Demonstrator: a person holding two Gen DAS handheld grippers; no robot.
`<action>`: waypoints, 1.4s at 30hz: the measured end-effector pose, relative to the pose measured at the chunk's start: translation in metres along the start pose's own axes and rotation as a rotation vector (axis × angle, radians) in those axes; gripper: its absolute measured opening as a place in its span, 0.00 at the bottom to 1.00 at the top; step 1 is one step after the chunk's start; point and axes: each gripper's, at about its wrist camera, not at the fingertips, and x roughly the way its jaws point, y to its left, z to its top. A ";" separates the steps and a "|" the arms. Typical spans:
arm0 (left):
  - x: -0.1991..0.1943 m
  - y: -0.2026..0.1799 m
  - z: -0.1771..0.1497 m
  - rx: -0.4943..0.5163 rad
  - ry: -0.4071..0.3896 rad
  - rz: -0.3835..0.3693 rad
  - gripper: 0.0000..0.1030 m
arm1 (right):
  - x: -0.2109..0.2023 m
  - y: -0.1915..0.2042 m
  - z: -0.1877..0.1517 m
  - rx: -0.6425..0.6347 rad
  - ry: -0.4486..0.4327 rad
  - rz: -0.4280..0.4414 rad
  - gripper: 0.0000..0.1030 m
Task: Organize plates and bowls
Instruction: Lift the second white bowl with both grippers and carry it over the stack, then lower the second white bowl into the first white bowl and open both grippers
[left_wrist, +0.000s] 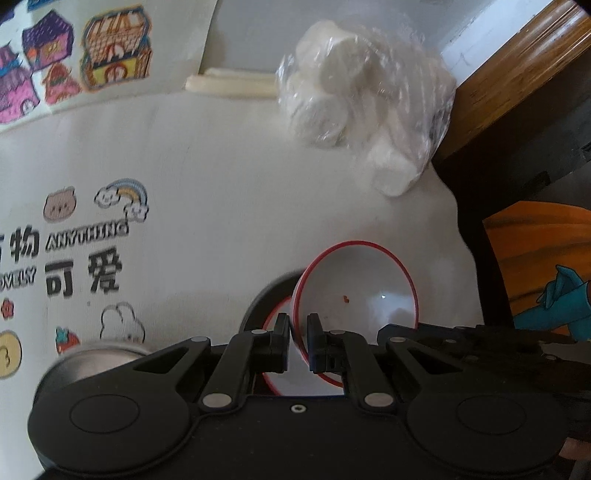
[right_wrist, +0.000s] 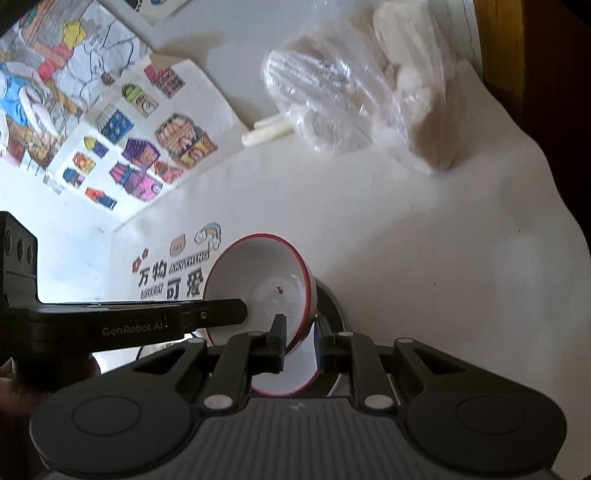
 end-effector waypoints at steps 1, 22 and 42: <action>0.000 0.000 -0.002 -0.002 0.004 0.002 0.09 | 0.001 0.001 -0.002 -0.002 0.011 -0.001 0.17; 0.009 -0.004 -0.010 0.000 0.063 0.063 0.09 | 0.015 0.002 -0.011 -0.007 0.107 -0.025 0.17; 0.007 -0.009 -0.010 -0.006 0.086 0.099 0.10 | 0.024 0.000 -0.010 -0.018 0.143 -0.032 0.17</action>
